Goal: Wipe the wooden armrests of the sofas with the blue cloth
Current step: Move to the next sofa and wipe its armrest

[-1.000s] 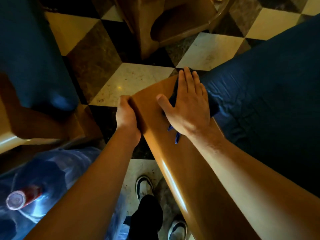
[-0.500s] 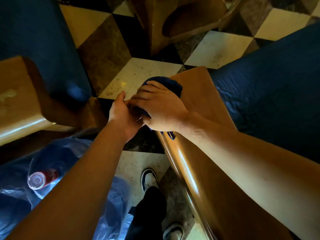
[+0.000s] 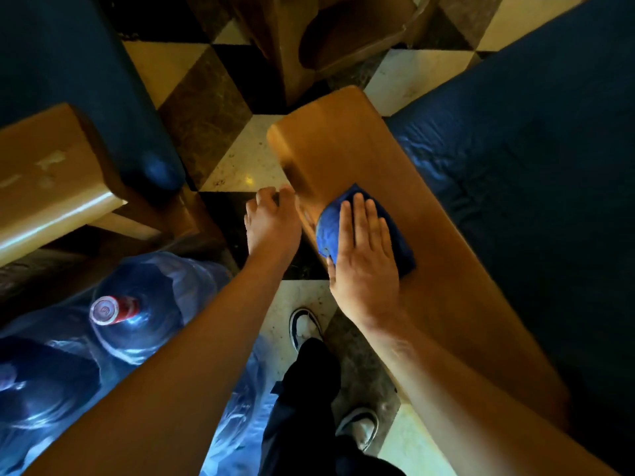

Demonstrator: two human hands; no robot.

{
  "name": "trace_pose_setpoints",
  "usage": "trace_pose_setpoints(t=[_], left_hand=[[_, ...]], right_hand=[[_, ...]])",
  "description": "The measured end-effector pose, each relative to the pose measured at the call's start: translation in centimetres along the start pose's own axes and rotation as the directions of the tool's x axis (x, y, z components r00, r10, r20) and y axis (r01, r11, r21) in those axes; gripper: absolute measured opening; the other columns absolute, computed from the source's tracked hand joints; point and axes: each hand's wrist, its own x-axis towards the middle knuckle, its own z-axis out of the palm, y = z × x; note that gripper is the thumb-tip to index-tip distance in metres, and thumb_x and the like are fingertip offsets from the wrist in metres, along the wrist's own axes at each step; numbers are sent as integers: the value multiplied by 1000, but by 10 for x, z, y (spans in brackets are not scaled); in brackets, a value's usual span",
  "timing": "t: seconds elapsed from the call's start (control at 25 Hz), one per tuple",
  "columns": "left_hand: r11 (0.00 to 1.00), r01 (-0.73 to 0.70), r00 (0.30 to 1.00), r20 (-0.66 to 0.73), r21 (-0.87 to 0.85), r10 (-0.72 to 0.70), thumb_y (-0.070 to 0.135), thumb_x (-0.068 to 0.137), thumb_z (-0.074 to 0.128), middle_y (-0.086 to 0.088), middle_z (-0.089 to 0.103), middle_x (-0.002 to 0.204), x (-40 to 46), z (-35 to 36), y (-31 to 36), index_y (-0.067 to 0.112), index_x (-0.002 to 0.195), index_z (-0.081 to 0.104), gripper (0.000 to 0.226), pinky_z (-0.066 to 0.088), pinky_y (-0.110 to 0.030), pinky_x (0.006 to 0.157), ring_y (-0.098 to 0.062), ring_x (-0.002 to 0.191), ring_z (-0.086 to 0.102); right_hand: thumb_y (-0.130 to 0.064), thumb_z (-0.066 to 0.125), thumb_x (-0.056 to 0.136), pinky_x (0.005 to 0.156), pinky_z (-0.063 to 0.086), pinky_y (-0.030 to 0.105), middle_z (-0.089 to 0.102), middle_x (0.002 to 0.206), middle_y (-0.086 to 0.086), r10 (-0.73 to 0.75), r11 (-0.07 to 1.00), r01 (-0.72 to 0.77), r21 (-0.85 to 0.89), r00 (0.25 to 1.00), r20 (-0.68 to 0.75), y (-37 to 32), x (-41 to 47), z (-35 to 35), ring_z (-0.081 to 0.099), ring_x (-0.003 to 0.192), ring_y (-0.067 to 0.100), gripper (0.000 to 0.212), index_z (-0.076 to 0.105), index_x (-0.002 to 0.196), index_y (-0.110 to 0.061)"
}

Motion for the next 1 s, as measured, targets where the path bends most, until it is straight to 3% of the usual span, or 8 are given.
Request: trace_pose_setpoints(t=[0.12,0.2,0.32,0.44,0.6,0.72,0.84,1.0], left_hand=[[984,-164,985,-39,69,167,42,104,41,-13,44,147,-58,24,-3,16,140,51,45,29,-46,115,-33,138,36],[937,-276,959,-7,213,284,43,104,43,-13,41,151,-99,40,-10,14,146,46,51,30,-50,116,-34,141,34],[755,-498,861,144,427,487,42,104,42,-17,37,157,-159,71,-22,10,149,41,56,29,-55,117,-38,144,32],[512,-722,687,394,466,610,36,104,45,-22,36,160,-212,98,-42,6,149,44,53,25,-60,120,-43,149,29],[156,-890,437,702,430,562,27,94,57,-27,30,163,-271,126,-68,4,153,41,65,19,-63,122,-45,153,22],[-39,-919,322,805,392,499,35,83,64,-31,31,161,-299,141,-78,1,152,39,81,19,-67,121,-47,152,22],[-201,-929,191,867,311,460,44,80,64,-32,24,162,-319,161,-87,0,155,28,94,15,-68,121,-50,153,14],[-252,-914,174,868,318,465,48,83,43,-34,17,164,-330,179,-100,0,159,18,93,6,-73,119,-54,153,5]], right_hand=[[-22,64,97,126,21,46,11,169,15,88,996,-88,15,996,-29,21,-77,8,12,157,30,82,15,161,-5],[-18,65,96,126,23,46,12,170,12,115,993,-115,29,993,-28,38,-132,14,12,157,29,82,16,161,-8],[-16,55,98,123,28,48,14,169,12,221,974,-218,65,975,-40,66,-214,22,14,156,30,74,17,161,-10],[-18,44,99,121,32,47,20,168,13,307,950,-302,80,949,-66,76,-272,29,20,154,31,65,22,160,-9],[-16,38,99,121,31,43,32,163,11,458,889,-454,62,879,-128,96,-347,34,34,150,27,58,36,156,-11],[-11,43,95,124,22,43,19,168,8,515,857,-510,73,853,-82,116,-405,39,21,154,24,68,24,160,-13],[-3,34,91,122,25,47,22,166,9,587,809,-579,103,806,-79,135,-454,43,23,153,25,68,26,158,-11],[11,51,84,124,24,49,28,164,9,627,767,-615,183,779,-8,148,-495,39,27,152,30,78,30,157,-9]])
